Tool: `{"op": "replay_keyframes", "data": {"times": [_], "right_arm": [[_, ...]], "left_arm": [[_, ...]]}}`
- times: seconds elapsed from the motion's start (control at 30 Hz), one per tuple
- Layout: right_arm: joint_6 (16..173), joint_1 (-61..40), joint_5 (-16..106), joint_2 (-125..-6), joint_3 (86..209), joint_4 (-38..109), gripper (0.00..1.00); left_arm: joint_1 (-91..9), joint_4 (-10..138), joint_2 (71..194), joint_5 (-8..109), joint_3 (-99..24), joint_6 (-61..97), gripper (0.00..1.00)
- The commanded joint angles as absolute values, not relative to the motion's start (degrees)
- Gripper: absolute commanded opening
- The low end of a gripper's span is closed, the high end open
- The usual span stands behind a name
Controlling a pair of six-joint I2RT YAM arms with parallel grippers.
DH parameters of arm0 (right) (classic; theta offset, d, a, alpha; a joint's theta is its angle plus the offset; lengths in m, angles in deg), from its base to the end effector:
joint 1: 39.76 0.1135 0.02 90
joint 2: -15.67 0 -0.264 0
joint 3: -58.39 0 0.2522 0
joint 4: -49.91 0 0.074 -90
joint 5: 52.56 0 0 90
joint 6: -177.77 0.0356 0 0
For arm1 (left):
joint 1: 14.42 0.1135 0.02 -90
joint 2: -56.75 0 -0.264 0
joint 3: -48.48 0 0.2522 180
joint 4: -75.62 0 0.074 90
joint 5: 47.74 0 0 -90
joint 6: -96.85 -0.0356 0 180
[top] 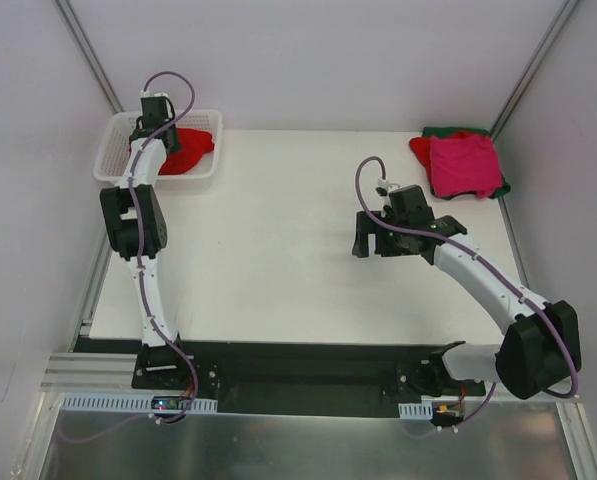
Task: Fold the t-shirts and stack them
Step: Grab crumpled tshirt from bin with the left arm, then move the tshirt to the center of the board
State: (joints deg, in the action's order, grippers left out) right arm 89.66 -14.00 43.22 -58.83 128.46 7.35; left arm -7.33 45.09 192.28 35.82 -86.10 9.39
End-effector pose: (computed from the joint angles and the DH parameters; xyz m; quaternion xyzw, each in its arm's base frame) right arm 0.2466 0.1230 0.2684 -0.2102 0.9053 0.1330 0.3443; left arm 0.5491 0.0723 0.2371 -0.1005 0.8657 0.0683 0.4857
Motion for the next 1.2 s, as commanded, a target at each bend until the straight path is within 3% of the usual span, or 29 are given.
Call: {"op": "replay_keyframes", "data": {"times": [0.0,0.4,0.63,0.87,1.17], "right_arm": [[90.14,-13.65,44.21,-55.26,128.14,8.38,0.96],[90.84,-11.63,41.31,-48.94,127.70,6.10,0.96],[92.16,-9.52,38.41,-45.95,126.20,4.78,0.96],[93.22,-7.86,35.42,-44.27,126.11,3.19,0.96],[94.89,-5.48,33.75,-45.15,125.85,3.63,0.96]], "left_arm": [[-11.08,45.60,176.48,38.48,-79.30,11.68,0.00],[-18.03,41.92,144.49,41.90,-59.26,11.33,0.00],[-20.05,35.16,129.20,47.87,-55.99,13.34,0.00],[-22.07,32.86,121.09,60.27,-49.84,18.71,0.00],[-32.86,33.21,118.63,64.75,-39.91,19.77,0.00]]}}
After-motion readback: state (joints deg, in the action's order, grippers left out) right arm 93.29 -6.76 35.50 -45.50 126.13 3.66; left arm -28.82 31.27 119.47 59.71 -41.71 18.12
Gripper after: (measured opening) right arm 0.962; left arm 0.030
